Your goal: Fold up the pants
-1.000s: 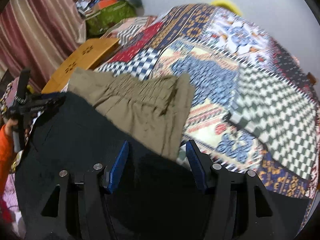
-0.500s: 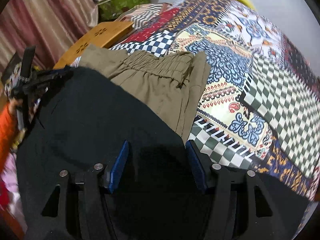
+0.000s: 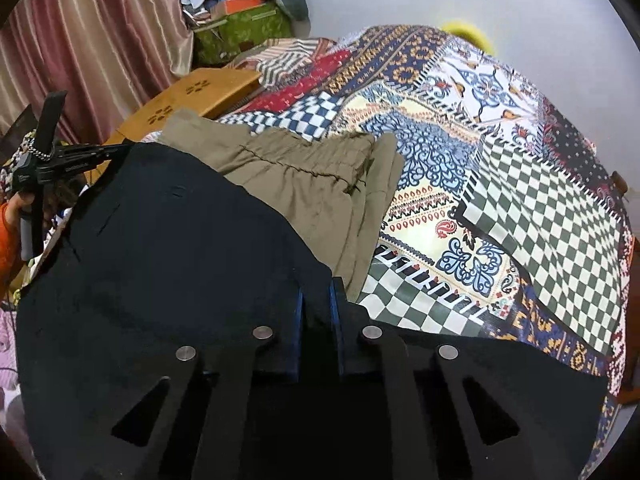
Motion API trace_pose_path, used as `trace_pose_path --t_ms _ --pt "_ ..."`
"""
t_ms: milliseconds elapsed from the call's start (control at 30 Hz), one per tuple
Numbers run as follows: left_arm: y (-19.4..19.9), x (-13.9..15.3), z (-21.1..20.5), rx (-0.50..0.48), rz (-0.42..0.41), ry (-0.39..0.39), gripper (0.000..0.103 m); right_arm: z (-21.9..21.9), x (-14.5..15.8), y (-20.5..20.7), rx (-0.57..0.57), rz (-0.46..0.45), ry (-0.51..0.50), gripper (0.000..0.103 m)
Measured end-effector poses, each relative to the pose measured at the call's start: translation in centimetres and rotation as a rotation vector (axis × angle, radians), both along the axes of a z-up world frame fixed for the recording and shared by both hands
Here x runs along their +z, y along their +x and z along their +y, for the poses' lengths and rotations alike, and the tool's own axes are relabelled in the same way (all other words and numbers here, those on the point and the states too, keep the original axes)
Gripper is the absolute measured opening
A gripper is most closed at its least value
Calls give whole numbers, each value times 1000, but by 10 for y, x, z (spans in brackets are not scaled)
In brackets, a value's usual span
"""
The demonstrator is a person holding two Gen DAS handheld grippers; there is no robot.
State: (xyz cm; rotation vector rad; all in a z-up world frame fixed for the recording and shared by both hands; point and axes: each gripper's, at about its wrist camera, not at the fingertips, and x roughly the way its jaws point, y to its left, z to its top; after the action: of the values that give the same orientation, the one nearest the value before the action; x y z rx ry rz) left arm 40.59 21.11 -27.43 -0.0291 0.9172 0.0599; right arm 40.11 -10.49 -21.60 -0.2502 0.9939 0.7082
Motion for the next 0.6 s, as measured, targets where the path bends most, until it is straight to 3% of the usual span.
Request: trace_pose_path --t_ms 433,600 --pt "-61 71 -27 -51 -107 -1 2 -17 45 -47 -7 -52 73 8" --pt "-93 86 -33 -50 -123 -4 2 -24 62 -78 -3 -71 87 8"
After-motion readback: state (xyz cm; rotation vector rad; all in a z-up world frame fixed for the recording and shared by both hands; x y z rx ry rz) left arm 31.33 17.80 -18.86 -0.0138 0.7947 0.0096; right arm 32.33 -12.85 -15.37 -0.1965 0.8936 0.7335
